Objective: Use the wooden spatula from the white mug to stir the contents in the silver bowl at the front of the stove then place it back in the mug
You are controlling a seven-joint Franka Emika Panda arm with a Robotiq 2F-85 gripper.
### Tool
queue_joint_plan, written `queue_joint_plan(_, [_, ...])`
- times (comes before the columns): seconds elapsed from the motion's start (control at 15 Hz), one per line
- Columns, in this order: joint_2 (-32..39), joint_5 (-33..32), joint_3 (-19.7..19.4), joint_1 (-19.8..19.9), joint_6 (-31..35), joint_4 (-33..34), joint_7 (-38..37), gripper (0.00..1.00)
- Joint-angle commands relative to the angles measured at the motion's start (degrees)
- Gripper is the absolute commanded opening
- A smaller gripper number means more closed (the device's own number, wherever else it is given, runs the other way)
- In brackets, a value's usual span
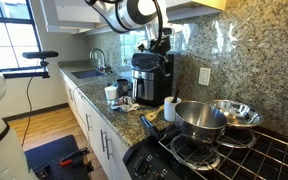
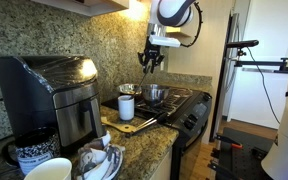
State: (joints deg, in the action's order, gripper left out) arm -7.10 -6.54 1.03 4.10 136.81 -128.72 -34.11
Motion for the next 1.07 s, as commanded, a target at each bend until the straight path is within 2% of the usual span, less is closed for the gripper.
queue_joint_plan(0.0, [-1.0,-0.3,0.2,-0.4,-3.2,0.5,-0.2,0.73])
queue_joint_plan(0.2, [-1.3,0.1,-0.2,-0.1,-4.7,1.0,-0.7,0.95])
queue_joint_plan(0.27, [-1.3,-0.1,-0.4,0.1,-4.9,1.2,-1.1,1.00])
queue_joint_plan(0.4, [-1.6,0.1,-1.4,0.8,-5.1,2.2,-0.2,1.00])
queue_joint_plan(0.47, [-0.5,0.1,-0.9,0.2,-3.0,1.0,0.1,1.00])
queue_joint_plan(1.0, [-0.2,0.1,-1.0,0.1,-3.0,1.1,0.1,1.00])
